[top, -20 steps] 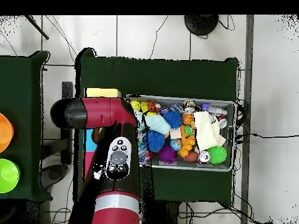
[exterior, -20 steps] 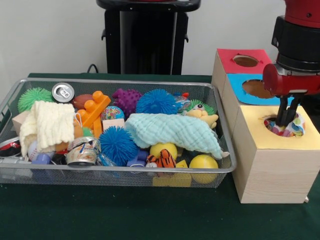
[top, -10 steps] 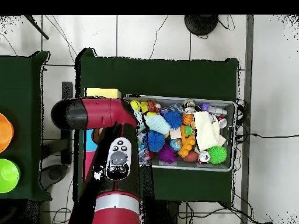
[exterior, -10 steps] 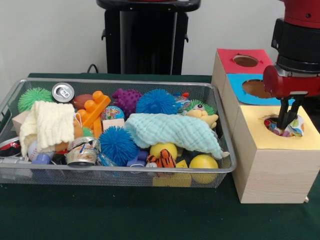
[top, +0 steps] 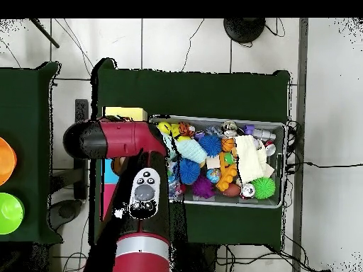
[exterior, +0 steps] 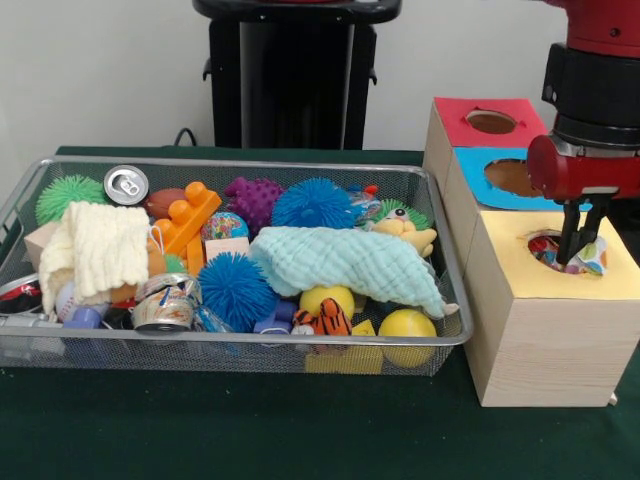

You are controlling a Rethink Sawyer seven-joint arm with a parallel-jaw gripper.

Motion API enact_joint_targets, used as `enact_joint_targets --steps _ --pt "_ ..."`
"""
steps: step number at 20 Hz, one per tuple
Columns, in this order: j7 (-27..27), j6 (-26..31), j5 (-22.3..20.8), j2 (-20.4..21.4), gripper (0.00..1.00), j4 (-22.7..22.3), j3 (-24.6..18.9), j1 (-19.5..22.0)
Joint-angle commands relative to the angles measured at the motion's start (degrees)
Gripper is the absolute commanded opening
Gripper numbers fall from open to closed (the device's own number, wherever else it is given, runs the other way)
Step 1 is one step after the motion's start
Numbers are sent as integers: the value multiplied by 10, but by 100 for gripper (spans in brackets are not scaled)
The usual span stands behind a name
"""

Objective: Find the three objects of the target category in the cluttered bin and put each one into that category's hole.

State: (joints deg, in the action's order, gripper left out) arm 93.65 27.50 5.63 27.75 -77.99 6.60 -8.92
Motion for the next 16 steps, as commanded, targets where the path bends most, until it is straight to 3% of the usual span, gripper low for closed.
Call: enact_joint_targets --steps 1,16 --pt "138 -43 19 -23 0 -77 -31 13" --pt "128 -89 22 -24 0 -94 -40 30"
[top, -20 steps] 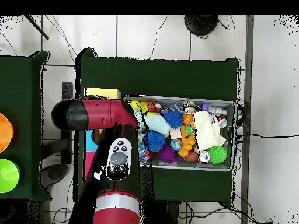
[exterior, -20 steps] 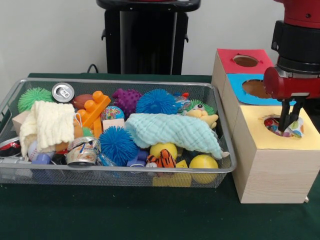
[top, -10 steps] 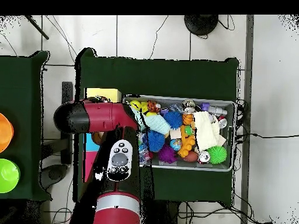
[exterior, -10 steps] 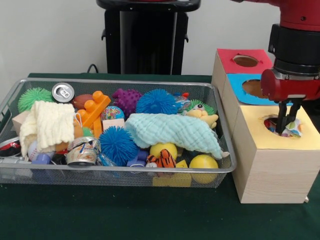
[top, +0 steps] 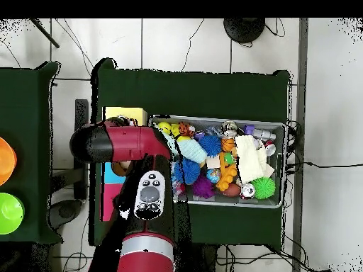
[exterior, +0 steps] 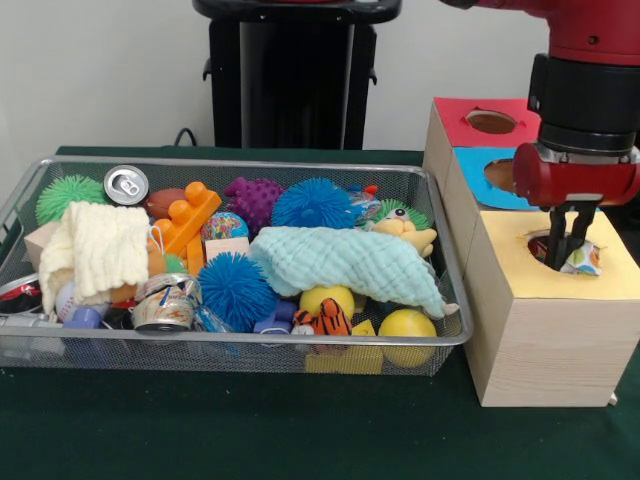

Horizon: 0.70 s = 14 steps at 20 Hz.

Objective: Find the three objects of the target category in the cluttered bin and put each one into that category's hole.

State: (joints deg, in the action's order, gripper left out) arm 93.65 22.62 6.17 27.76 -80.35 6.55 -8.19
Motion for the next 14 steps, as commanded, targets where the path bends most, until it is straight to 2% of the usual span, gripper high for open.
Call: enact_joint_targets --steps 1,8,14 --pt "128 -42 17 -24 0 -73 -41 23" --pt "133 -51 19 -24 0 -81 -43 22" --pt "135 -69 30 -28 0 -94 -63 34"
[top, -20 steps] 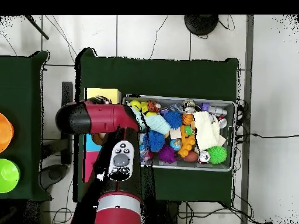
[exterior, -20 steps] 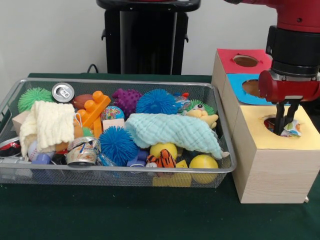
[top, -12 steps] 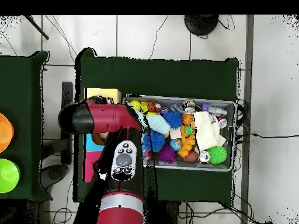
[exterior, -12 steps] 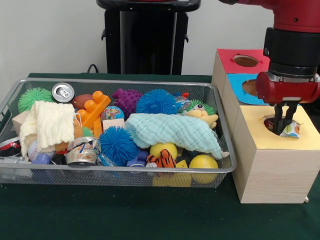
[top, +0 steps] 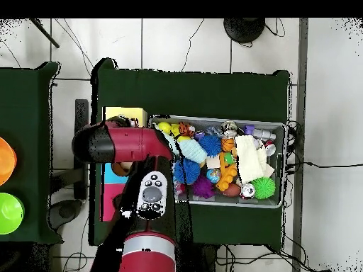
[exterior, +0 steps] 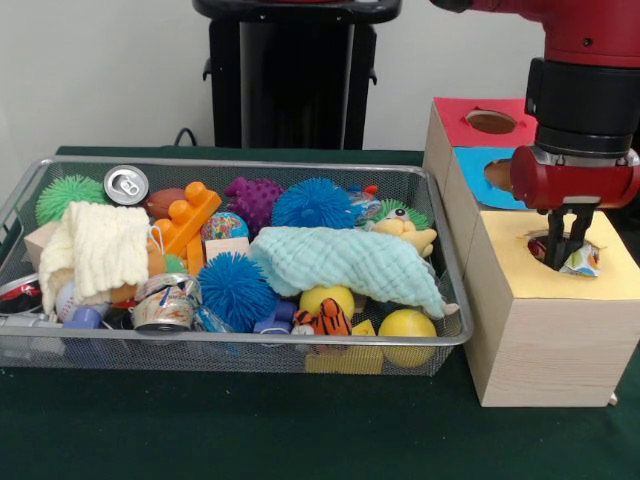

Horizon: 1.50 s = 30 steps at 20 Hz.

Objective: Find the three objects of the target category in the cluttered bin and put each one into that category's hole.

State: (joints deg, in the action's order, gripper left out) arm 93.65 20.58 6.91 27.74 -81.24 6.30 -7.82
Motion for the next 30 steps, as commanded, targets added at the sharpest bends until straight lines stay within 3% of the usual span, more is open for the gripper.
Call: enact_joint_targets --steps 1,6,15,22,30 --pt "136 -53 24 -28 0 -87 -63 32" --pt "128 -51 30 -22 0 -97 -72 36" --pt "103 5 19 -2 0 -119 -61 26" --pt "153 -75 33 -4 0 -177 -73 10" --pt "170 -130 54 -21 0 -195 -76 -6"
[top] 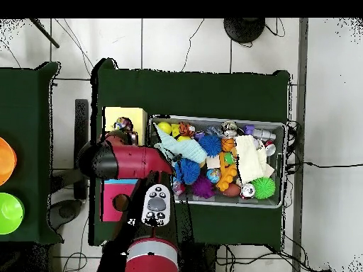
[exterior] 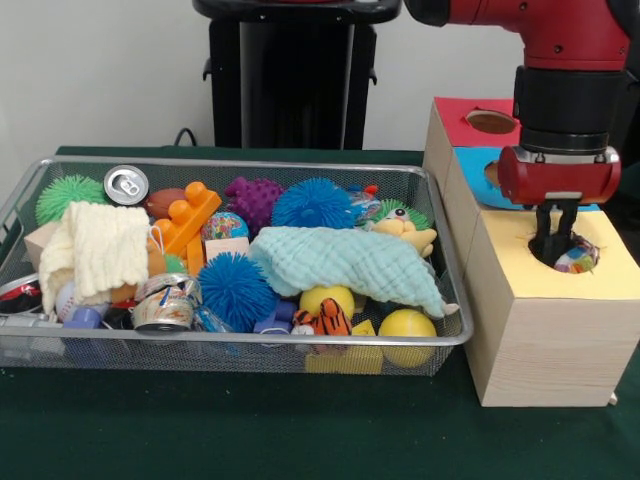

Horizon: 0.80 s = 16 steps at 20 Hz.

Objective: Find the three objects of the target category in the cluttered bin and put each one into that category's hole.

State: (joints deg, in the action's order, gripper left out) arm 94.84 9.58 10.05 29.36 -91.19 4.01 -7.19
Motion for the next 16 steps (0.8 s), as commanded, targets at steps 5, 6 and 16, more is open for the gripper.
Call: enact_joint_targets --steps 5,6,16 --pt "168 -43 41 -47 0 -91 -57 -24" --pt "169 -53 45 -50 0 -89 -61 -25" --pt "202 -124 116 -74 0 -83 -66 -58"
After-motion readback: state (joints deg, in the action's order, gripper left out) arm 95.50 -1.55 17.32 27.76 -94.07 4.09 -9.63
